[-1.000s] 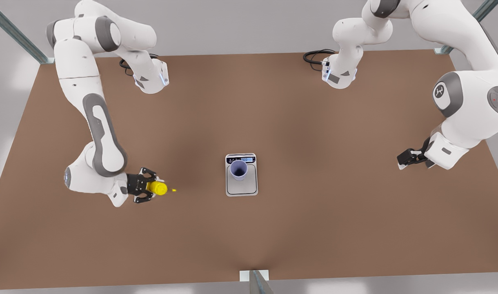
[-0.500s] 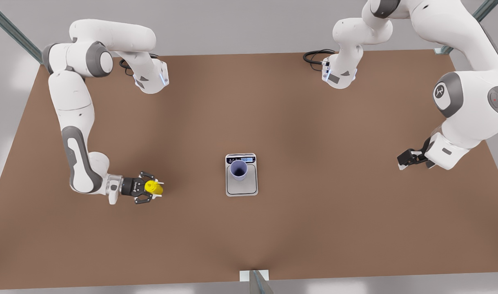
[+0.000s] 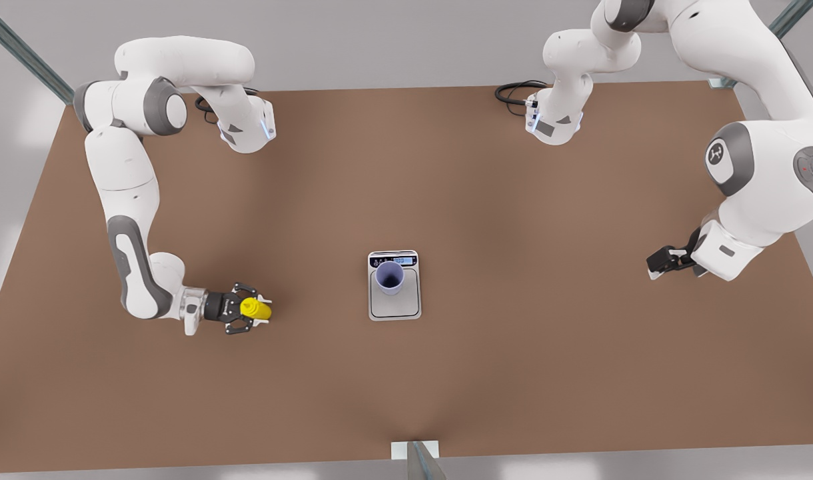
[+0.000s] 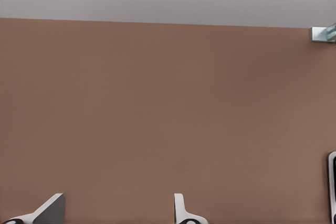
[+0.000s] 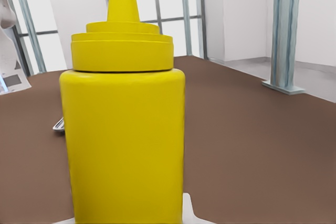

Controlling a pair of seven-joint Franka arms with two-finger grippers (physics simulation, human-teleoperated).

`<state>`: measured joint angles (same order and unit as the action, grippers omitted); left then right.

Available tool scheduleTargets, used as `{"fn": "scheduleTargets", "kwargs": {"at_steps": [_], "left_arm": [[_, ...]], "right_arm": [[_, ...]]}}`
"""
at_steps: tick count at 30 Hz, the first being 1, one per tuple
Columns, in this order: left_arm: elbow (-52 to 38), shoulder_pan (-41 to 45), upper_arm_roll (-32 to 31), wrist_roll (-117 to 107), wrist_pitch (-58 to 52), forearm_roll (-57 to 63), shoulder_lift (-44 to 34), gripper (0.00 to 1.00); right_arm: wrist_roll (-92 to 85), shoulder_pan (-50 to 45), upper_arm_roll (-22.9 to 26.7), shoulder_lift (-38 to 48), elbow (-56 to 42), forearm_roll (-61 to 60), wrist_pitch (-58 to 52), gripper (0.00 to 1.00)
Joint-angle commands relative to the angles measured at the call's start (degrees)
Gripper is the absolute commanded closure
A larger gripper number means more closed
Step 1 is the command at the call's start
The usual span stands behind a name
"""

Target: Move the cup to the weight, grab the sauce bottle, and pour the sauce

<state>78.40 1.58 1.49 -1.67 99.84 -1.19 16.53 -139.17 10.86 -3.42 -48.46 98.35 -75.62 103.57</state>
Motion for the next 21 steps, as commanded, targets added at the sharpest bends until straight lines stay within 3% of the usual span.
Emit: {"fn": "scheduleTargets", "kwargs": {"at_steps": [1,3,9,10,11,21], "left_arm": [[0.0,0.0,0.0,0.0,0.0,0.0,0.0,0.0],[0.0,0.0,0.0,0.0,-0.1,0.0,-0.1,0.0],[-0.3,0.0,0.0,0.0,0.0,0.0,0.1,0.0],[-0.4,0.0,0.0,0.0,0.0,-0.1,0.2,0.0],[-0.4,0.0,0.0,0.0,0.0,0.0,0.2,0.0],[-0.4,0.0,0.0,0.0,0.0,0.0,0.3,0.0]], "right_arm": [[0.0,0.0,0.0,0.0,0.0,-0.1,0.1,0.33],[0.0,0.0,0.0,0.0,0.0,-0.1,0.1,0.28],[0.0,0.0,0.0,-0.1,0.0,-0.1,0.0,0.27],[0.1,0.0,0.0,-0.1,0.0,-0.1,0.0,0.19],[0.1,0.0,0.0,-0.1,0.0,-0.1,0.0,0.0],[0.1,0.9,0.1,0.0,0.0,0.7,-0.9,0.0]]}}
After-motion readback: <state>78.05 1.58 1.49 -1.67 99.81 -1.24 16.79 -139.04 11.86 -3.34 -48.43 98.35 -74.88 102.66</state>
